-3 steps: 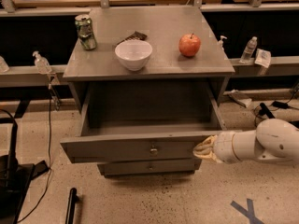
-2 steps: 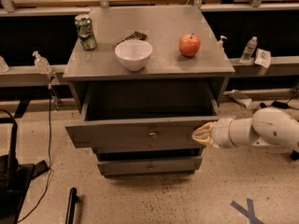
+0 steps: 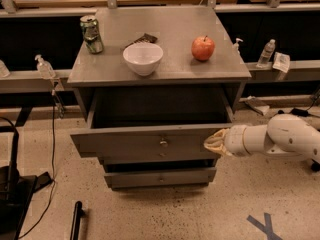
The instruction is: Close top drawer
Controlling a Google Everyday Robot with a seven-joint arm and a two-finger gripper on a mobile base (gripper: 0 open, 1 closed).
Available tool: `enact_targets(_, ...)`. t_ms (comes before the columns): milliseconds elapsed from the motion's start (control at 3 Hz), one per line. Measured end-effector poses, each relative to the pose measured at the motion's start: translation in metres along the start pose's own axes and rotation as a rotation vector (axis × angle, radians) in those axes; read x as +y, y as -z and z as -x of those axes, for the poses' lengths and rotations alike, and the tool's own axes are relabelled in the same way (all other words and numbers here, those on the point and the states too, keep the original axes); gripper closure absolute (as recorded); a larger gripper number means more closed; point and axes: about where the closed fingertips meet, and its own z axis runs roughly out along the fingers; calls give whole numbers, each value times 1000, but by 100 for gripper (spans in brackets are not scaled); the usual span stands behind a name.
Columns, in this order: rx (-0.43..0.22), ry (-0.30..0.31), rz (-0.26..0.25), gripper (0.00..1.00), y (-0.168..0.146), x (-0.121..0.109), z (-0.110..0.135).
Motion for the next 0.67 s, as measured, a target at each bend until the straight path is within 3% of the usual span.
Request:
enact_targets(333, -15, 12, -8, 100, -21, -18, -3)
enact_targets(667, -36, 24, -31, 100, -58, -58, -7)
